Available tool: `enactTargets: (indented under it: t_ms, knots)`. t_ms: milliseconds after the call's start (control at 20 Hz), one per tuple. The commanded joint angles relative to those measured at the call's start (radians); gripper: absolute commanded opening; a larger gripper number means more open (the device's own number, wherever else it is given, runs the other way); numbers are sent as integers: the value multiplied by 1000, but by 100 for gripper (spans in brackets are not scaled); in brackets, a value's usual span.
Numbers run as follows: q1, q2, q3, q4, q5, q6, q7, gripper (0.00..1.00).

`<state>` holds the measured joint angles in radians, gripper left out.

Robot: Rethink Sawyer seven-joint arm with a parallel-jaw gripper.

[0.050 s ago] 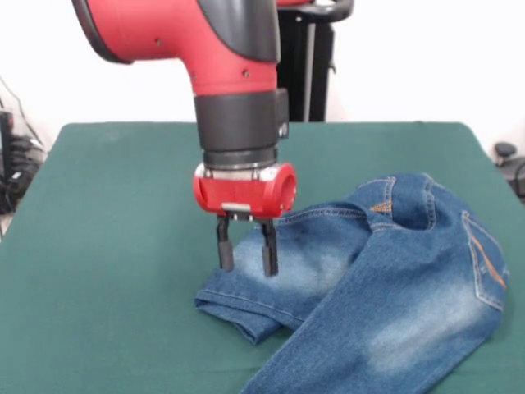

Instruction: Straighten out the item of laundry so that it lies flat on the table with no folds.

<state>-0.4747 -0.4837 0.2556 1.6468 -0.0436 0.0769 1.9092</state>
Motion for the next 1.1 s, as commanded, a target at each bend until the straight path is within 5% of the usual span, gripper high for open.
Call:
enactTargets:
  t_ms: [50,450,800,1100]
  knots:
    - [54,121,30,-58,-27,-73,107,100]
    - [52,189,34,-153,-48,-28,36,100]
    - [45,-47,1,-40,-26,171,26,100]
    - [34,-142,0,6,-23,260,28,100]
